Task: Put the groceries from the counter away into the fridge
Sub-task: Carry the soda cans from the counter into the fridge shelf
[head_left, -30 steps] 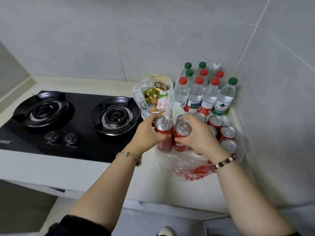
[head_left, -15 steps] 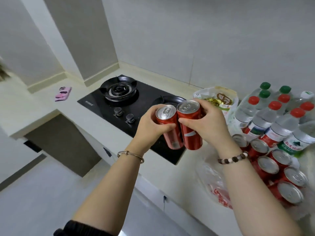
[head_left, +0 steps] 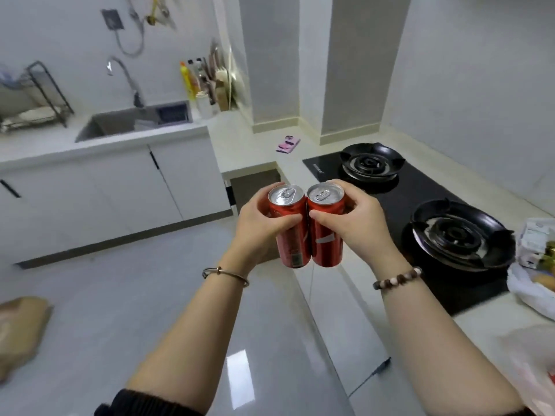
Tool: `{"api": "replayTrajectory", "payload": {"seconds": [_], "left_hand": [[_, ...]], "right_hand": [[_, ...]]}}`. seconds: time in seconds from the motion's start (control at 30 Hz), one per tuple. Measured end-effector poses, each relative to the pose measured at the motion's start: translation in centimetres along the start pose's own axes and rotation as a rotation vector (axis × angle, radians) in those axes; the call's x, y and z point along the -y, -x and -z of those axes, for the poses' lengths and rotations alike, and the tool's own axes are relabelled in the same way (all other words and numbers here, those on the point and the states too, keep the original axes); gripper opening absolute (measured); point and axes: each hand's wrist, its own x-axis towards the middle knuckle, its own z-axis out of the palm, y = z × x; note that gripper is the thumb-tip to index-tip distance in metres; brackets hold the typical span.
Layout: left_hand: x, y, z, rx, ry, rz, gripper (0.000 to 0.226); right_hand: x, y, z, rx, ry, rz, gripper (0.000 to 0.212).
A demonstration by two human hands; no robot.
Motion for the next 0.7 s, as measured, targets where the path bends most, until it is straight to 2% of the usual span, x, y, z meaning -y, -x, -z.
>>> {"api": "replayTrajectory", "payload": {"seconds": [0.33,0.7], "left_hand": [[-0.9,10.6,20.4,-0.467,-0.042,0.032,0.05],[-0.3,22.1,34.4,-0.976,-0.071,0.069,0.055]], "right_hand": [[7.8,1.1,-20.7,0.388,-0.172,0.097,0.037],[13.5,4.5,-40.0,0.86,-0.315,0.203,0.035]]}}
